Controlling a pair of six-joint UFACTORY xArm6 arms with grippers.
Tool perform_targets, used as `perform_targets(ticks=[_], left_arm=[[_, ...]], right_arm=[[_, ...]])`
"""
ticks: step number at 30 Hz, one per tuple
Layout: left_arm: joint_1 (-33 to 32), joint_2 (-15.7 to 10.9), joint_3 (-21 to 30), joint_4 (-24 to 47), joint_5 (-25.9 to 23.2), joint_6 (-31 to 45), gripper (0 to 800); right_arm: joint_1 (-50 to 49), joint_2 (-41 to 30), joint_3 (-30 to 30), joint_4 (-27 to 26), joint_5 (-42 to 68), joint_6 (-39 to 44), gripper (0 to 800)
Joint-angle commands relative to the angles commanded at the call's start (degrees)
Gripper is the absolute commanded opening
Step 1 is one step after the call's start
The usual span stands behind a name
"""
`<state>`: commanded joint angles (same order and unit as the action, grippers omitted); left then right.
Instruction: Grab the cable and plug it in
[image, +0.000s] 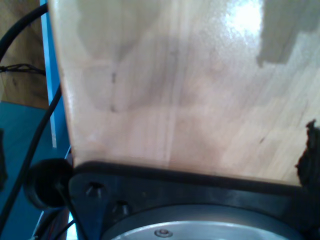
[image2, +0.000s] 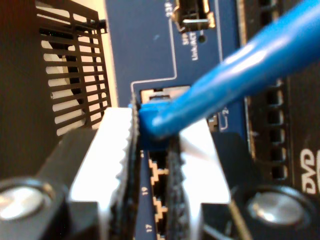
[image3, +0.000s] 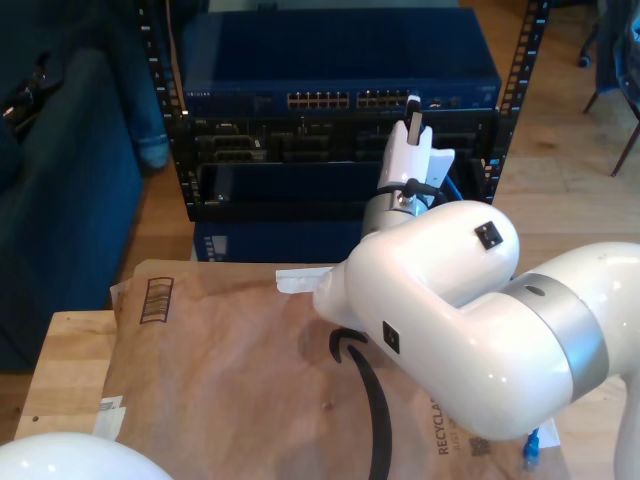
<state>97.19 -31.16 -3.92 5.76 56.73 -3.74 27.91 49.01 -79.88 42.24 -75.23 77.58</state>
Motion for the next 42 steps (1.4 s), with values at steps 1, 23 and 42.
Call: perform_targets(ticks=[1,23,42], left_arm=[[0.00,0.00,0.00,0.00,0.00,0.00,800],[0.00,0.00,0.00,0.00,0.00,0.00,800],[0.00,0.00,0.00,0.09,0.00,0.09,800]], right_arm=[[0.00,0.00,-0.35,0.00,0.18,0.00,0],[1.23,-10.11,13.80,-0.09,1.32,0.26,334],[-13.10,-52.57,41.32,-20.48,56.00,-1.67,723]])
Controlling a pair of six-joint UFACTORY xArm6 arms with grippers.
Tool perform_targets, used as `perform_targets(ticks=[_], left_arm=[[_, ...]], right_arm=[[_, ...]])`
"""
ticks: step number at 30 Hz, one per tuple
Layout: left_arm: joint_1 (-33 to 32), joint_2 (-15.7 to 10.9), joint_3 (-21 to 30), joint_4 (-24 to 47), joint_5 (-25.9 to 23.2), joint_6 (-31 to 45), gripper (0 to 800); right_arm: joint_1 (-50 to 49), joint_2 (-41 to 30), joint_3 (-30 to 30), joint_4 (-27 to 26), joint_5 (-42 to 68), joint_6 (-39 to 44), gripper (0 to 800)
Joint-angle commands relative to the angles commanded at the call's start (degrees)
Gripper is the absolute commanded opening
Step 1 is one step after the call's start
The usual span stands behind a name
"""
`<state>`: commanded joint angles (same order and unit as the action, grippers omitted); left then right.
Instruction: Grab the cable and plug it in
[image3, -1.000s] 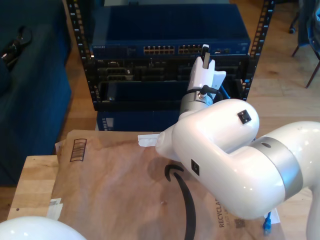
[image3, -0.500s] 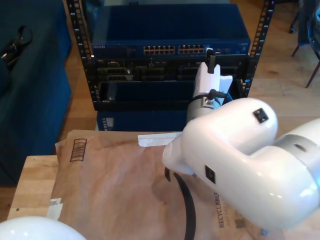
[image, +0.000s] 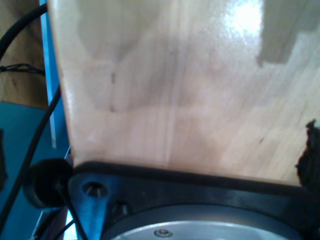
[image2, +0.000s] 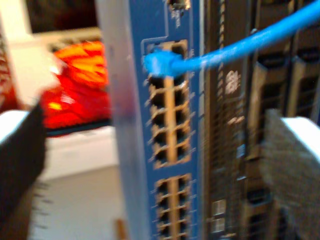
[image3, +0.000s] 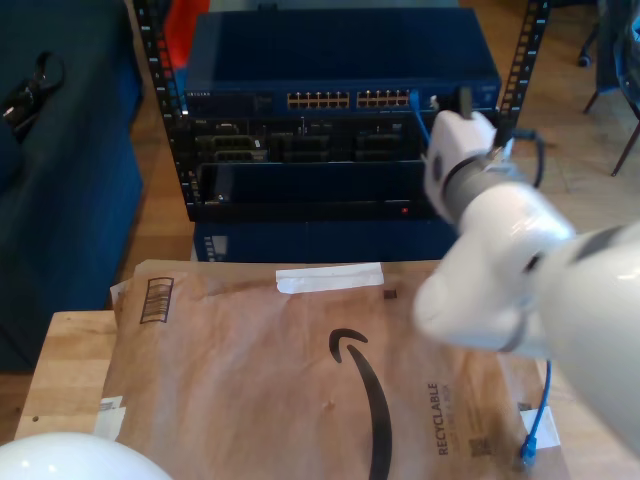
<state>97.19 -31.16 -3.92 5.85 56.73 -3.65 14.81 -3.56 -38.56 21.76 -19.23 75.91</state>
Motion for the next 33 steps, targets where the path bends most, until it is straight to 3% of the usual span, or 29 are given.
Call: perform_targets(ticks=[2,6,14,21,27,30,33], left_arm=[[0.00,0.00,0.00,0.00,0.00,-0.09,800],[0.00,0.00,0.00,-0.09,0.00,-0.09,800],[0.00,0.00,0.00,0.00,0.00,-0.09,800],[0.00,0.00,0.00,0.00,0.00,-0.09,800],[0.00,0.00,0.00,-0.09,0.00,-0.09,800],[0.00,0.00,0.00,0.00,0.00,-0.09,800],[0.00,0.00,0.00,0.00,0.00,-0.09,800]], right_arm=[[-4.13,-2.37,-0.44,-2.46,7.38,-0.35,780],[-10.29,-6.24,-0.18,-6.24,16.53,-5.63,788],[-25.67,-13.10,-0.88,-6.33,35.87,-23.74,792],[-44.66,-14.15,-3.60,-6.24,56.88,-41.49,792],[-59.16,-16.79,-5.98,-6.42,75.69,-49.93,792],[-66.02,-19.34,-4.92,-7.12,83.08,-56.26,792],[-73.93,-23.82,1.05,-10.81,85.98,-61.80,792]])
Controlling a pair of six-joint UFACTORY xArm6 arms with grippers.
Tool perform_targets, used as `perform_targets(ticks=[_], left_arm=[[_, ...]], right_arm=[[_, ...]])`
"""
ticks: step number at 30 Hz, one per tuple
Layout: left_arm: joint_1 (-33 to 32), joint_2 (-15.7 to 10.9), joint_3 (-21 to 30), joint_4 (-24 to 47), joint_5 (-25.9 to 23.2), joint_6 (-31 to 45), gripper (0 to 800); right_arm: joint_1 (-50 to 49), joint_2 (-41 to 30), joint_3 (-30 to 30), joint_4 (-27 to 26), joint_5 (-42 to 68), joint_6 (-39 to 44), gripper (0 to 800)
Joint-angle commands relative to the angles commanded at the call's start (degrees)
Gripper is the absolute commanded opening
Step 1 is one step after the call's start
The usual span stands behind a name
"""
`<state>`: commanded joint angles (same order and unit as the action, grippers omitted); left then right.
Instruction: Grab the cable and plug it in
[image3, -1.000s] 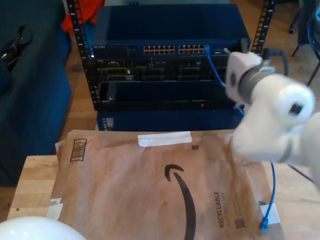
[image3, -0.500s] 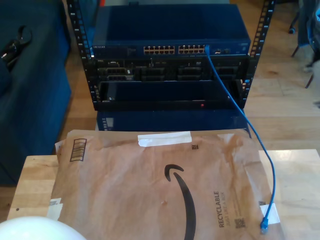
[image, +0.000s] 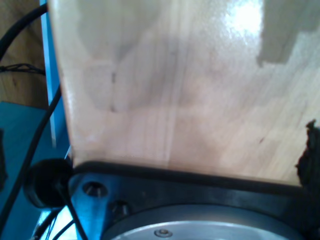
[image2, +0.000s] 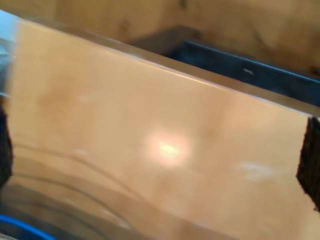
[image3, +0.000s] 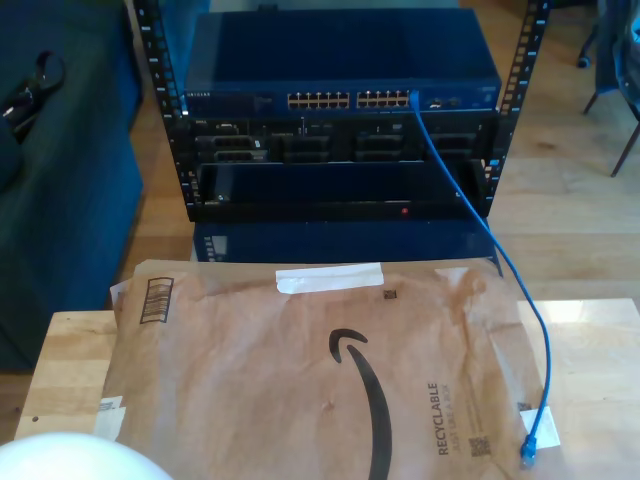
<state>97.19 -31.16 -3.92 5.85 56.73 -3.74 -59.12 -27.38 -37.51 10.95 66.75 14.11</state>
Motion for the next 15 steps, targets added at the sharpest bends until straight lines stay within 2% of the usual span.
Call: perform_targets(ticks=[3,9,11,15], left_arm=[[0.00,0.00,0.00,-0.09,0.00,0.00,800],[0.00,0.00,0.00,0.00,0.00,0.00,800],[0.00,0.00,0.00,0.00,0.00,0.00,800],[0.09,0.00,0.00,-0.09,0.00,0.00,800]], right_arm=[[-7.03,-3.96,5.19,-2.46,0.09,-3.34,792],[-14.33,-12.66,16.00,-5.19,0.18,-8.62,792],[-16.97,-15.91,21.36,-6.68,-0.44,-8.88,792],[-18.81,-16.62,25.85,-7.03,-2.90,-9.41,792]])
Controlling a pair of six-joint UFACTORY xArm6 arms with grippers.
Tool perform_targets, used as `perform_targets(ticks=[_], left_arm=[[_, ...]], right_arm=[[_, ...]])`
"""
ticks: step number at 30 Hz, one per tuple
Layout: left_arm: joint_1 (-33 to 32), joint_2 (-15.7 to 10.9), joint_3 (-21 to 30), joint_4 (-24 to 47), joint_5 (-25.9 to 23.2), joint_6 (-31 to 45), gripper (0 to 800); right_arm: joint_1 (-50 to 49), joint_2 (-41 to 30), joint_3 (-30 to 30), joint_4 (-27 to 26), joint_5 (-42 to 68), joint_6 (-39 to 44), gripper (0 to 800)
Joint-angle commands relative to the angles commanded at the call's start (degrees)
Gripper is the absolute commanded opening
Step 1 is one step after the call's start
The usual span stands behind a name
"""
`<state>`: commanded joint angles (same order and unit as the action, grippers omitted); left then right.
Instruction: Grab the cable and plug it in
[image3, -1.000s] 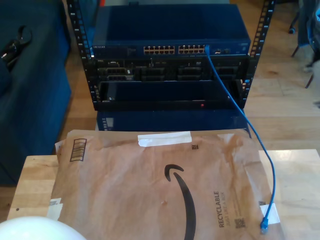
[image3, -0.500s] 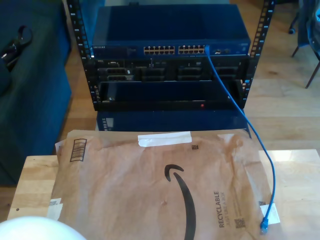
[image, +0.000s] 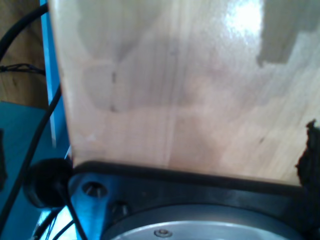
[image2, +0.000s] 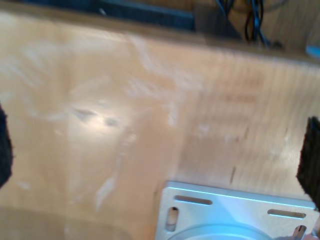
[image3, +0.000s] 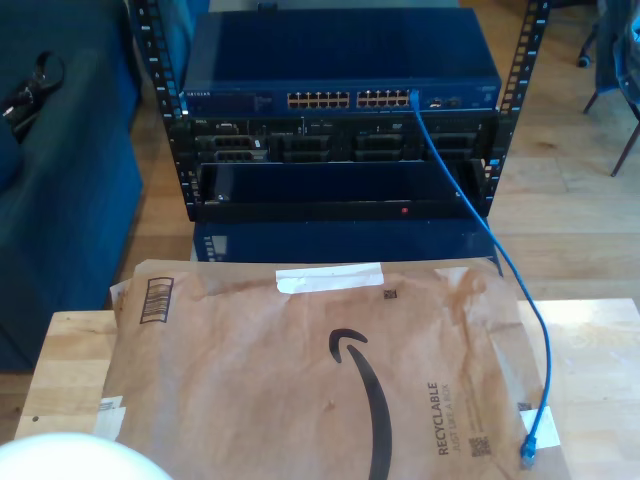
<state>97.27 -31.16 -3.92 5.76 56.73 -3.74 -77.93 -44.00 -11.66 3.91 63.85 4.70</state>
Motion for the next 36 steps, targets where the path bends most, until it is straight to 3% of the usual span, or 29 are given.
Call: perform_targets(ticks=[20,36], left_arm=[[-0.09,0.00,0.00,0.09,0.00,0.00,800],[-0.09,0.00,0.00,0.00,0.00,0.00,800]], right_arm=[[-5.45,2.81,13.01,-0.53,-15.65,-0.44,796],[-6.33,2.64,13.54,-0.53,-17.05,-0.44,796]])
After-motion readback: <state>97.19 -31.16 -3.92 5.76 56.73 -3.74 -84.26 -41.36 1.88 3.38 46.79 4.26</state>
